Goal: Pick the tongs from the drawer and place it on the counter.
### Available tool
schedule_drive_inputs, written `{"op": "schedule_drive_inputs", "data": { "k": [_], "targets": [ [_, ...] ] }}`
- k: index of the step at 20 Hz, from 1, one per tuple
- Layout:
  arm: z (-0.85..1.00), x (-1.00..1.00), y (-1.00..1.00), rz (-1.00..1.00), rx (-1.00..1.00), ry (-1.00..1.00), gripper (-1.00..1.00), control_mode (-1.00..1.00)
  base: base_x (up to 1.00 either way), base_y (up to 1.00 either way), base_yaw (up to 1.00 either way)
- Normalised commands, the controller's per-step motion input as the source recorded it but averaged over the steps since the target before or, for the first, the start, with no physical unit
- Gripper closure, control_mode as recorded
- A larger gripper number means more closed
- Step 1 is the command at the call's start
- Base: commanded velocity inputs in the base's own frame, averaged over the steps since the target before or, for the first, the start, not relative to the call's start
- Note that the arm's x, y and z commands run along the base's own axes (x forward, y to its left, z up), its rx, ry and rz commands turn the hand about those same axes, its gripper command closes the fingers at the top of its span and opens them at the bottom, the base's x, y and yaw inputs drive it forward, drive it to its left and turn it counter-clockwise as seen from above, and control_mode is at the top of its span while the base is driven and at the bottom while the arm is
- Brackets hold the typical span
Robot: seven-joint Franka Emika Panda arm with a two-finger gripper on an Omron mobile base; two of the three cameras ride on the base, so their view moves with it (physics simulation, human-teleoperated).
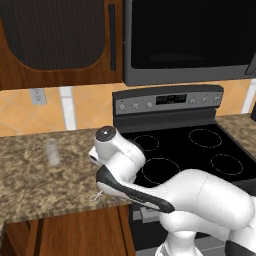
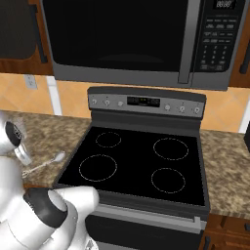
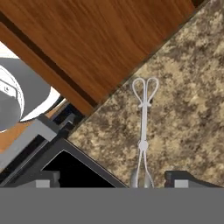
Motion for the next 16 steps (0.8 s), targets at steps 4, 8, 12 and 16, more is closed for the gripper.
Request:
{"op": "schedule_drive_inputs", "data": {
  "k": [4,8,12,16],
  "targets": [
    [0.07,-1.00,-1.00,0.00,0.16,-0.24,-1.00,-1.00,0.00,0.00,0.00],
    [0.51,-0.66,-1.00,0.00,0.20,-0.33,-1.00,-1.00,0.00,0.00,0.00],
    [0.96,-0.47,-1.00,0.00,0.31,-0.35,-1.00,-1.00,0.00,0.00,0.00],
    [1.00,-0.27,-1.00,0.00,0.42,-0.33,-1.00,-1.00,0.00,0.00,0.00]
  ]
}}
